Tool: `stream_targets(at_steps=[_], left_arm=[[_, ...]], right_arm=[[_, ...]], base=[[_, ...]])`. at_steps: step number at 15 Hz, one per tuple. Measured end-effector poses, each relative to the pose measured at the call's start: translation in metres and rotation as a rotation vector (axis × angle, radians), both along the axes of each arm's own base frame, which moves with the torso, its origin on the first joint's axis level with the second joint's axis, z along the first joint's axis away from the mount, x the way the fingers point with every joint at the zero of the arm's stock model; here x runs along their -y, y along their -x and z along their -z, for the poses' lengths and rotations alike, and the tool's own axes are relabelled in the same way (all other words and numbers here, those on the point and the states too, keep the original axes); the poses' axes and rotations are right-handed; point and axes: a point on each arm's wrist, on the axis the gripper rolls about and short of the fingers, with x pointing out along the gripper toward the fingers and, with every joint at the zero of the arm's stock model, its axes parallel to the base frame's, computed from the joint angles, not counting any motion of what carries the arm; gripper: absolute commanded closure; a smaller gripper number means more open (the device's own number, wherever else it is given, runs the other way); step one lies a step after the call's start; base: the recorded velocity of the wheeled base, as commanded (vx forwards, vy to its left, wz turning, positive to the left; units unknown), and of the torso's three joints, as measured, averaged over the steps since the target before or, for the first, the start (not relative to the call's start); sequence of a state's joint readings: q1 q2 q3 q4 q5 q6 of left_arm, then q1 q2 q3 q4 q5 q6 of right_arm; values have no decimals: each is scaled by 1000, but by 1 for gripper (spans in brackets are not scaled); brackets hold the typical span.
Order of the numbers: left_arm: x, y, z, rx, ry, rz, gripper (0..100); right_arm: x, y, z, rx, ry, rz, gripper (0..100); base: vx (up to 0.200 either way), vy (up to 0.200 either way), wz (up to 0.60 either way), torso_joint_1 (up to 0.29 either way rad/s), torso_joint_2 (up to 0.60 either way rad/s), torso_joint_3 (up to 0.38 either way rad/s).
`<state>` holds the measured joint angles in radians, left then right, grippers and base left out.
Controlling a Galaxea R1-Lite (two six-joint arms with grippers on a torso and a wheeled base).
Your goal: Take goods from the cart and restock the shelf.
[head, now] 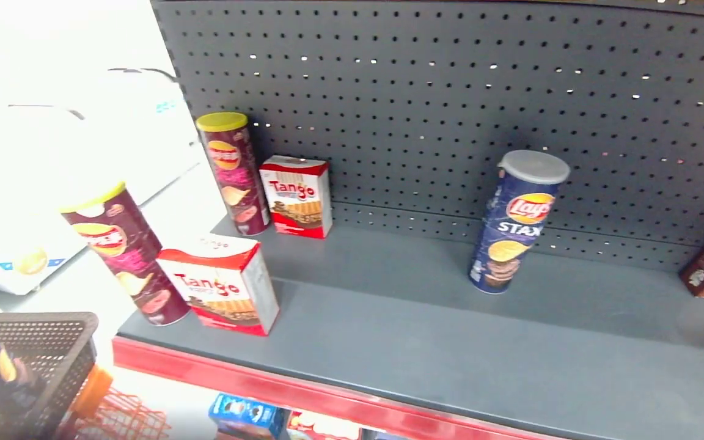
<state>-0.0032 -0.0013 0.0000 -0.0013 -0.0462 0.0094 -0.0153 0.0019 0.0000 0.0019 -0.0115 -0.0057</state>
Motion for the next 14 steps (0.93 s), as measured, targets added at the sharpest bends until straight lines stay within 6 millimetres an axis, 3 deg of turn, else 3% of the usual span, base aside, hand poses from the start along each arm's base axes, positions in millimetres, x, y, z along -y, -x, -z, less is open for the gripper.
stream_targets(at_steps=[3,14], left_arm=[[0,0,0,0,-1,3,0],[0,0,0,0,-2,5,0]], right_arm=[[0,0,0,1,0,0,0],[0,0,0,2,2,0,0]], base=[[0,0,600,2,2,1],[0,0,0,0,0,0]])
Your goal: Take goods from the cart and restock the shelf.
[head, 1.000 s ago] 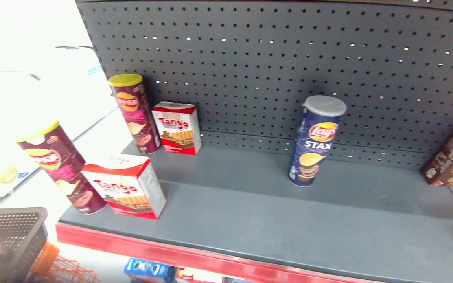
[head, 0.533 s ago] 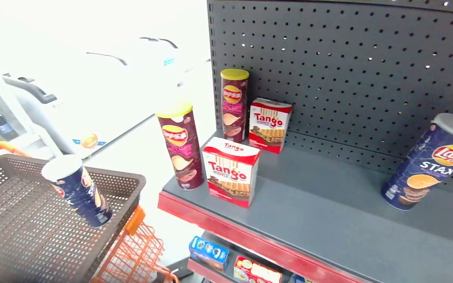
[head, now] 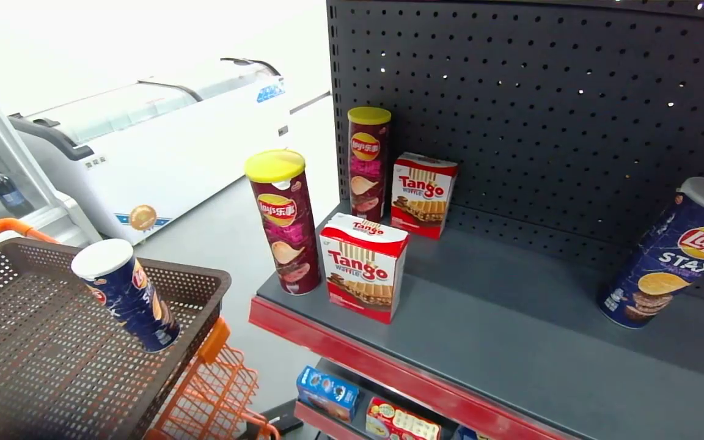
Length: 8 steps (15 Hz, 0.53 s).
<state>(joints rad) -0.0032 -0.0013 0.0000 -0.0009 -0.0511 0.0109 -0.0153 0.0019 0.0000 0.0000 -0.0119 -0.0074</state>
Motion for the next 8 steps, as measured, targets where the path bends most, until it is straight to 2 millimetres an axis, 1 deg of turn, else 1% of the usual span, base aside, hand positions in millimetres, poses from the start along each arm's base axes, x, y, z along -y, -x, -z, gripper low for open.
stream_targets(at_steps=[6,8], left_arm=[[-1,1,-1,3,-8,-25,0],[-1,3,-12,2,-24,-28,0]], right_arm=[[0,0,0,0,0,0,0],[0,0,0,0,0,0,0]], base=[[0,0,0,0,0,0],[0,0,0,0,0,0]])
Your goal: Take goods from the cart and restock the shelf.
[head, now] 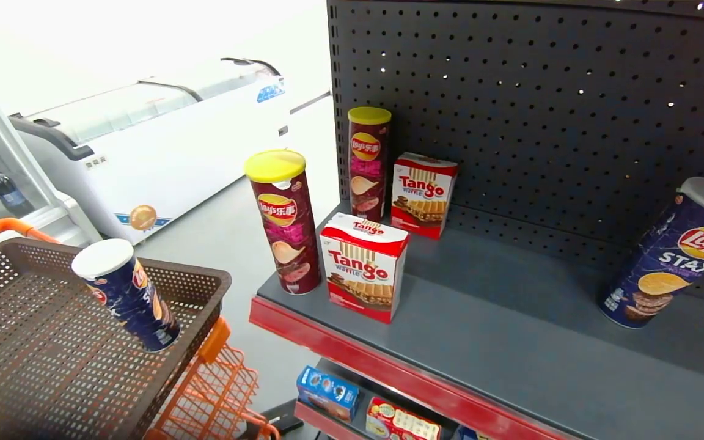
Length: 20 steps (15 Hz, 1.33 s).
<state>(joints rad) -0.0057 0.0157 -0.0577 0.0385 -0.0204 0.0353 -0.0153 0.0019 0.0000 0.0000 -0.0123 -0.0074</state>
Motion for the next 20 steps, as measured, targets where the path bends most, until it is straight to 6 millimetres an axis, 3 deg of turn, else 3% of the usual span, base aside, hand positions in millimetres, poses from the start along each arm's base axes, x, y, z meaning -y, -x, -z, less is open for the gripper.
stream_targets(at_steps=[4,7,9,14,20], left_arm=[[-1,-15,-47,-81,-7,1,0],[-2,-58,-80,-149,-1,-99,0],[-9,-94,-91,-185,0,-168,0],[-32,-173,-83,-269,5,-240,0],[-44,-235,-44,-361,22,-226,0]], right_arm=[[0,0,0,0,0,0,0],[0,0,0,0,0,0,0],[0,0,0,0,0,-1,0],[0,0,0,0,0,0,0],[0,0,0,0,0,0,0]], base=[[0,0,0,0,0,0],[0,0,0,0,0,0],[0,0,0,0,0,0],[0,0,0,0,0,0],[0,0,0,0,0,0]])
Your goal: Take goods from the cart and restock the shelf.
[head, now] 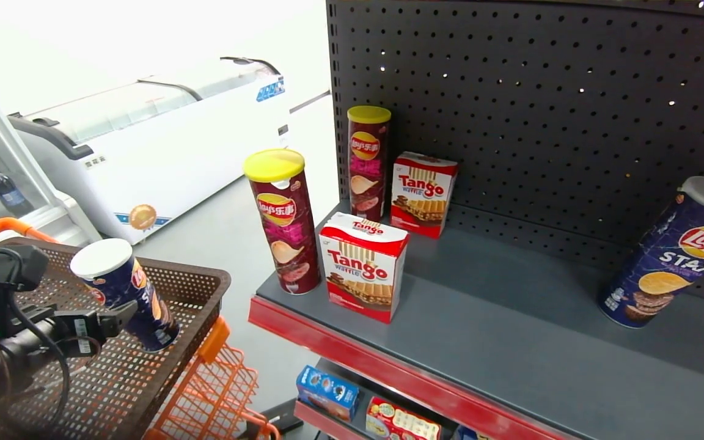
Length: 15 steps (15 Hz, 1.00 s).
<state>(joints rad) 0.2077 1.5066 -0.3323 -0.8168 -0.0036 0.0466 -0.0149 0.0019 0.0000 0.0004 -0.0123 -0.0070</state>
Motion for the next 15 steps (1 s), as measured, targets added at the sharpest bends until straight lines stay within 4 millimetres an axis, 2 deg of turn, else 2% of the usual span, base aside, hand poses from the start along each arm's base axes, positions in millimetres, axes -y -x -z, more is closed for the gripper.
stream_targets(at_steps=[6,15], left_arm=[[-5,-43,28,37,-7,19,0],[-9,-68,42,192,-56,26,0]], right_arm=[[0,0,0,0,0,0,0],[0,0,0,0,0,0,0]], base=[[0,0,0,0,0,0],[0,0,0,0,0,0]])
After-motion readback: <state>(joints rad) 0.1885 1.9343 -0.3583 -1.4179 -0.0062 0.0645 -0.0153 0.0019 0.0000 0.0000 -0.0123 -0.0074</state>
